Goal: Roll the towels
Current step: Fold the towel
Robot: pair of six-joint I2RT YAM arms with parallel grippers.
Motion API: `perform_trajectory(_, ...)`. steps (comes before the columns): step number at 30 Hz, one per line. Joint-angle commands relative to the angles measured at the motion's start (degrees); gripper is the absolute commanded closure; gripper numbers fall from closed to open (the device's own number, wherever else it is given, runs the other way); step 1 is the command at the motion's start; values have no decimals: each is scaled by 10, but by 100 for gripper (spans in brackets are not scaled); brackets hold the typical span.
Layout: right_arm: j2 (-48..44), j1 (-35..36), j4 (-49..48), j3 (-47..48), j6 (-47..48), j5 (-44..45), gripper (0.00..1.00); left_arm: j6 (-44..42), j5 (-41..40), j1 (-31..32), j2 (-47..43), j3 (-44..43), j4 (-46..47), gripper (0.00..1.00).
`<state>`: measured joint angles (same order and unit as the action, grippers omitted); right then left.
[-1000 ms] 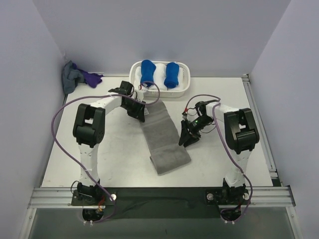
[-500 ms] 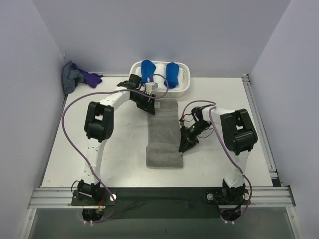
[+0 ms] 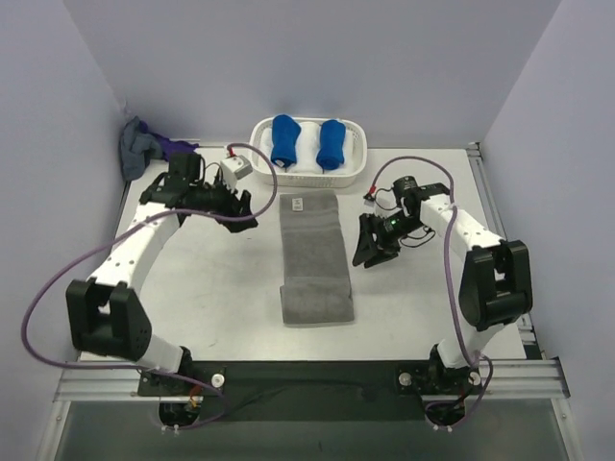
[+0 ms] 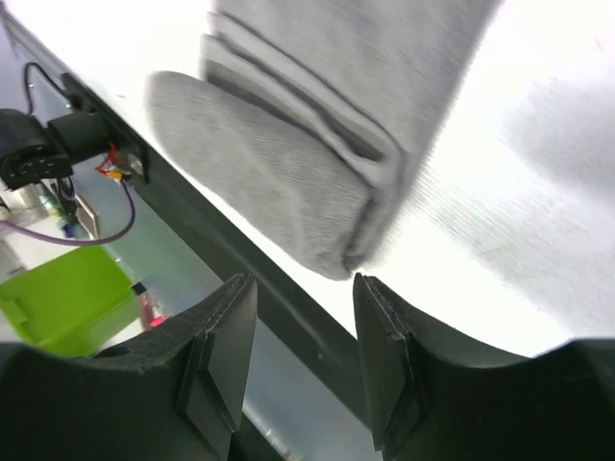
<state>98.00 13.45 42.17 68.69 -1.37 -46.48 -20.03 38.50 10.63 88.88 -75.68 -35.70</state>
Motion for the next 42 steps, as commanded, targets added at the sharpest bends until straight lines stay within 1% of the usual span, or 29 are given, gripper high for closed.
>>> perform_trajectory(1,-41,34,-1,35,-17,-42,55,-68,44,3,-69,82,12,20)
perform_trajectory(3,-33,67,-30,44,-46,-52,52,-83,52,12,-113,112,18,19)
perform_trajectory(4,-26,95,-30,51,-49,-36,52,-89,49,18,-125,140,22,19)
perform_trajectory(7,-1,111,-31,48,-44,-23,49,-89,47,32,-153,177,41,16)
perform_trajectory(10,8,111,-32,31,-20,42,49,-98,32,59,-151,199,53,16)
perform_trajectory(12,16,112,-35,24,-7,88,49,-93,38,67,-139,204,63,16)
perform_trajectory(16,20,113,-35,8,7,123,49,-71,52,74,-118,221,84,17)
perform_trajectory(17,22,114,-35,3,9,123,48,-63,49,75,-113,230,112,17)
perform_trajectory(19,24,114,-35,-5,9,118,48,-33,51,78,-82,227,136,17)
perform_trajectory(20,26,114,-36,-7,8,115,48,-18,55,83,-66,218,151,19)
perform_trajectory(21,28,114,-37,-9,6,112,48,-1,60,85,-29,195,157,21)
perform_trajectory(22,29,114,-39,-13,0,104,48,32,69,86,-9,180,158,27)
perform_trajectory(23,33,114,-40,-14,-3,98,49,49,82,90,12,167,168,30)
perform_trajectory(24,36,114,-42,-15,-6,95,49,83,88,91,43,151,175,32)
perform_trajectory(25,44,113,-43,-13,-8,83,49,100,93,93,58,148,186,36)
perform_trajectory(26,48,114,-43,-11,-13,77,50,114,103,98,69,145,212,38)
perform_trajectory(27,52,114,-42,-8,-14,73,50,134,106,102,87,141,218,39)
perform_trajectory(29,58,114,-40,-8,-17,63,52,145,101,114,105,138,239,41)
perform_trajectory(32,65,114,-40,-14,-19,59,52,166,89,122,122,147,272,41)
perform_trajectory(34,70,114,-37,-14,-20,51,52,179,80,123,136,146,274,41)
perform_trajectory(37,72,113,-31,-10,-20,38,58,186,52,124,162,142,265,48)
perform_trajectory(38,72,113,-30,-9,-21,39,64,187,42,124,168,141,259,49)
perform_trajectory(40,70,114,-24,-8,-17,38,72,182,35,124,181,138,246,50)
perform_trajectory(41,69,112,-22,-11,-15,38,80,181,28,124,186,137,242,50)
perform_trajectory(42,66,112,-21,-13,-14,39,86,178,27,124,189,136,238,51)
